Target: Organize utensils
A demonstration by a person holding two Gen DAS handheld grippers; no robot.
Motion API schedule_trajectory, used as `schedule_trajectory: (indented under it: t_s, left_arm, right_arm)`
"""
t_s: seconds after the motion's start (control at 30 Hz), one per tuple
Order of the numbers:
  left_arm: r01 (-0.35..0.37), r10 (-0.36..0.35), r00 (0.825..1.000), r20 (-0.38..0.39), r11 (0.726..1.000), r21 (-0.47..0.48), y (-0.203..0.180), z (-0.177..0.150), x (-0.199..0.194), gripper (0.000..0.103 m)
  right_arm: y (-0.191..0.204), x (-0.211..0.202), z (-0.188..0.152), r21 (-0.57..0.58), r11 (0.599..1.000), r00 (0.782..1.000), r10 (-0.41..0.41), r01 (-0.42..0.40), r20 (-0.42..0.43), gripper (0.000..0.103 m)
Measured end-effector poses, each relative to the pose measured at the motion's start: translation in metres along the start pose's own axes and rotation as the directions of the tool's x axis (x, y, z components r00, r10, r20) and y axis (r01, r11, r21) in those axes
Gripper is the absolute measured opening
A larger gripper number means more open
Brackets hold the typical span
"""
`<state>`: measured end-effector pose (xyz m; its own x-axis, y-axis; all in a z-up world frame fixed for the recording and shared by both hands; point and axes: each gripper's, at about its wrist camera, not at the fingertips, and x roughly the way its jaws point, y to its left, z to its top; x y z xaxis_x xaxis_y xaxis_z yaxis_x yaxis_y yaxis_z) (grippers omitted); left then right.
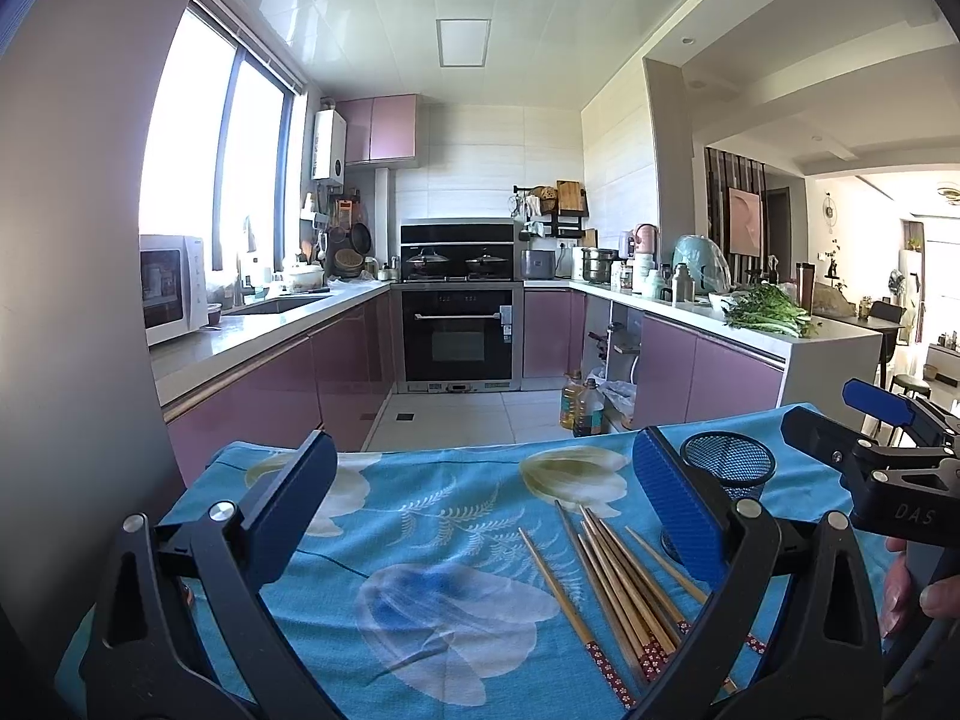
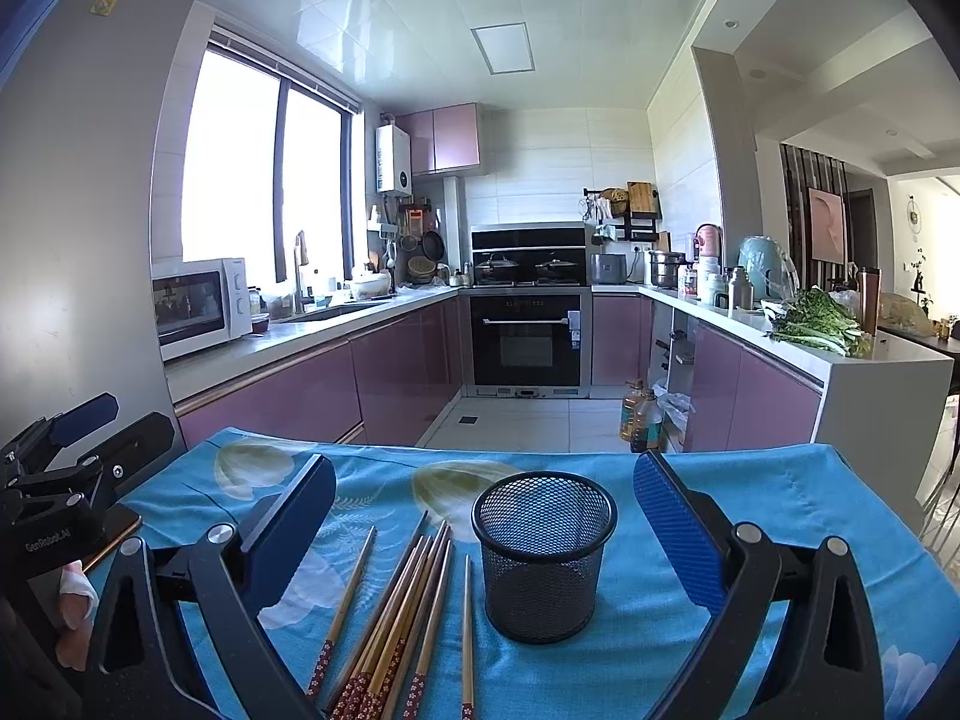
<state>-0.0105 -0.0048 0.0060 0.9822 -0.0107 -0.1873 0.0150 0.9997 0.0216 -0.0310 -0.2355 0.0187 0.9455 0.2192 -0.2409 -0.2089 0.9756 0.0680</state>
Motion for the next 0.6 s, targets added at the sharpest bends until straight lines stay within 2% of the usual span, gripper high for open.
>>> schedule_trajectory:
  t_s: [0.6]
  left_arm:
    - [-0.001,0.001,1.000,0.009,1.000,0.003,-0.0023,-0.0001,0.0017,0.097]
  right_arm:
    - [-0.0016,0.0003,0.0026,0.002,1.000,1.000,0.009,-0.009,0.000,0.096]
